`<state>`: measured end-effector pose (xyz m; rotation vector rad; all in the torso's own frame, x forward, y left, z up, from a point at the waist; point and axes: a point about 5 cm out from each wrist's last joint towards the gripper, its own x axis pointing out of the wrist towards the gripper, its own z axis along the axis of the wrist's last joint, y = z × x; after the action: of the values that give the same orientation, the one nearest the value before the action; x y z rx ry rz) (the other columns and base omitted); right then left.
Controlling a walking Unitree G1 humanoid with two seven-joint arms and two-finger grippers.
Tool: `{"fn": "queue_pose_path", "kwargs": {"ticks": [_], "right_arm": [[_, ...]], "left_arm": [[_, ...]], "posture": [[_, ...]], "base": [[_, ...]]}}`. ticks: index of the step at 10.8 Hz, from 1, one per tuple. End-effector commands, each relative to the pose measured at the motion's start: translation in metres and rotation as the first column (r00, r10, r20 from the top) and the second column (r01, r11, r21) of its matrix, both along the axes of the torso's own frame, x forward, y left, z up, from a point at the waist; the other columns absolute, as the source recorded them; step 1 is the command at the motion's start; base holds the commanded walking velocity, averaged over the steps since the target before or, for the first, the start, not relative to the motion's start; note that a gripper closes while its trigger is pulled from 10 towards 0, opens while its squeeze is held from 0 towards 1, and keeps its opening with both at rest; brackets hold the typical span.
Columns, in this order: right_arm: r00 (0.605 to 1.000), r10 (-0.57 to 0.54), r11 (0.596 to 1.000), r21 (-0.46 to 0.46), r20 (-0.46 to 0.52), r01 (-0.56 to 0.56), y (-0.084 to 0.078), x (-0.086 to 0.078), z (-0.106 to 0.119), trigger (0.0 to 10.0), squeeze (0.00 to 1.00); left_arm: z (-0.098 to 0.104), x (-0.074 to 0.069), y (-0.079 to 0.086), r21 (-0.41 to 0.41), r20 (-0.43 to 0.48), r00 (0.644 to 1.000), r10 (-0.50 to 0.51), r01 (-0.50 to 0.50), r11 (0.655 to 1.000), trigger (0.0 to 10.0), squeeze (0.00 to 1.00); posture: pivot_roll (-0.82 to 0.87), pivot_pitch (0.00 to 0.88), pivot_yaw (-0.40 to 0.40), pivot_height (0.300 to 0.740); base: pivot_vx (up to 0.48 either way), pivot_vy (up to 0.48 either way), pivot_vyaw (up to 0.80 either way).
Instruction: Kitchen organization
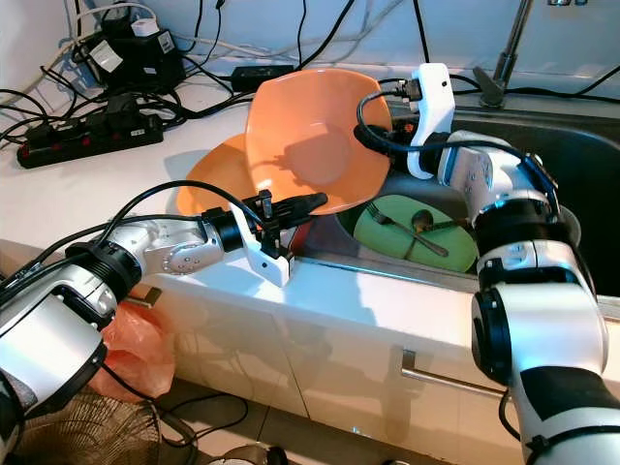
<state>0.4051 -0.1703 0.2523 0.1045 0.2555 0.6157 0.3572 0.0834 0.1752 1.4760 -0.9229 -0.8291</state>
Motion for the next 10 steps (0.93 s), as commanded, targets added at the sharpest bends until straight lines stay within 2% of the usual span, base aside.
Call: {"fn": "queue_pose_path", "kwargs": {"ticks": [1, 5, 6, 7, 8, 10], "right_arm": [[0.998, -0.040, 0.999, -0.020, -0.047, 0.039, -0.007, 0.000, -0.008, 0.0, 0.00], [0.998, -0.028, 1.000, 0.009, -0.065, 0.029, -0.008, -0.001, -0.010, 0.0, 0.00], [0.997, -0.036, 0.999, 0.031, -0.069, 0.038, -0.009, -0.001, -0.010, 0.0, 0.00], [0.997, -0.037, 0.997, 0.061, -0.071, 0.041, -0.007, 0.000, -0.009, 0.0, 0.00], [0.997, -0.040, 0.995, 0.085, -0.070, 0.046, -0.006, 0.000, -0.008, 0.0, 0.00], [0.994, -0.091, 0.983, 0.154, -0.052, 0.098, -0.008, 0.003, -0.004, 0.0, 0.00]], "left_arm": [[0.009, -0.001, -0.007, -0.027, 0.038, 0.998, -0.044, 0.045, 0.999, 0.0, 0.00], [0.009, -0.001, -0.008, -0.033, 0.043, 0.998, -0.048, 0.050, 0.998, 0.0, 0.00], [0.012, 0.000, -0.008, -0.061, 0.039, 0.999, -0.036, 0.038, 0.997, 0.0, 0.00], [0.015, 0.001, -0.009, -0.100, 0.030, 0.999, -0.028, 0.031, 0.995, 8.9, 1.00], [0.018, 0.000, -0.010, -0.124, 0.027, 0.999, -0.036, 0.039, 0.991, 10.0, 1.00], [0.020, 0.001, -0.010, -0.166, -0.003, 1.000, -0.016, 0.015, 0.986, 10.0, 1.00]], "posture": [[0.08, 0.064, 0.113, 0.740], [0.07, 0.060, 0.110, 0.740], [0.07, 0.063, 0.108, 0.740], [0.07, 0.064, 0.106, 0.740], [0.07, 0.064, 0.103, 0.740], [0.08, 0.063, 0.104, 0.740]], "base": [[0.000, 0.000, 0.00], [0.000, 0.000, 0.00], [0.000, 0.000, 0.00], [0.000, 0.000, 0.00], [0.000, 0.000, 0.00], [0.000, 0.000, 0.00]]}}
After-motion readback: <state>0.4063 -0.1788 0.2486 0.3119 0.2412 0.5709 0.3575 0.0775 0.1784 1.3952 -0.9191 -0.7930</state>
